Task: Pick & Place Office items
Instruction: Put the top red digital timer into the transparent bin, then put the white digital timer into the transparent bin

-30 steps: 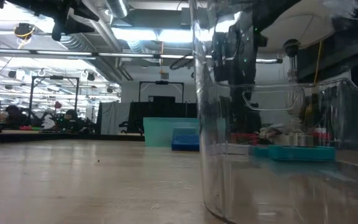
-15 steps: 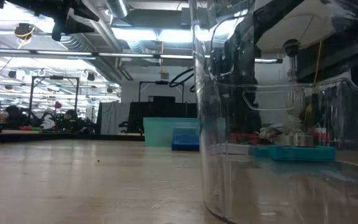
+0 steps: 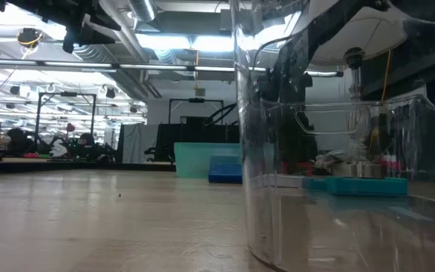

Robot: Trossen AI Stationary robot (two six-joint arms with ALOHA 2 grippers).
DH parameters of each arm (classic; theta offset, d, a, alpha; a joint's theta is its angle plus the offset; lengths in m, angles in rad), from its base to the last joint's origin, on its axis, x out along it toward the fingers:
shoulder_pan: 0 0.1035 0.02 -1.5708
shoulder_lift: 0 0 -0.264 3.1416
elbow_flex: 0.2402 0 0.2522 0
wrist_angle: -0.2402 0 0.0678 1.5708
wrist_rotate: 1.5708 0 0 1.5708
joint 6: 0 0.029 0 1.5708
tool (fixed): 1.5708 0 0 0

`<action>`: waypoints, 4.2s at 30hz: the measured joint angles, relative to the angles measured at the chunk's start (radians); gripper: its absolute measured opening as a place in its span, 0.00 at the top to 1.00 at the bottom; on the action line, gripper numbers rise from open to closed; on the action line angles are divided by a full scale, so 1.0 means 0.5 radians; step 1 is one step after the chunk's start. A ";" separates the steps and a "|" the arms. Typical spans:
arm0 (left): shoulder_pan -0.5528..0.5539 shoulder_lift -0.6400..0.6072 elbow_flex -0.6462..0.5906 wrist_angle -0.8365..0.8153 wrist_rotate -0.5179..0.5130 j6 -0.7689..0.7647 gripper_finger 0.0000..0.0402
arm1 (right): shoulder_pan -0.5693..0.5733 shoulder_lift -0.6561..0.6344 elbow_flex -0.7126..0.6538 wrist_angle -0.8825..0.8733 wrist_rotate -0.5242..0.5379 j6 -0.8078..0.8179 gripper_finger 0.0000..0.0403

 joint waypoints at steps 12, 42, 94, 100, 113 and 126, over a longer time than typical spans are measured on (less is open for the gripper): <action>0.000 0.013 0.000 -0.003 -0.001 0.003 0.50 | 0.002 0.005 0.001 -0.016 -0.060 0.112 0.89; 0.001 0.030 0.001 0.076 -0.006 -0.032 0.50 | 0.952 -1.093 0.002 -0.043 -0.403 1.397 0.89; 0.001 0.142 0.001 0.210 0.109 -0.039 0.50 | 0.756 -0.358 0.000 0.014 -0.060 1.391 0.49; 0.001 0.141 0.001 0.210 0.107 -0.041 0.50 | 0.796 -0.183 0.000 0.045 -0.059 1.321 0.49; 0.001 0.142 0.001 0.193 0.110 -0.042 0.50 | 0.799 -0.116 0.000 0.188 -0.050 1.389 0.49; 0.001 0.141 0.001 0.188 0.155 -0.039 0.50 | 0.656 -0.116 0.000 0.194 -0.033 1.420 0.49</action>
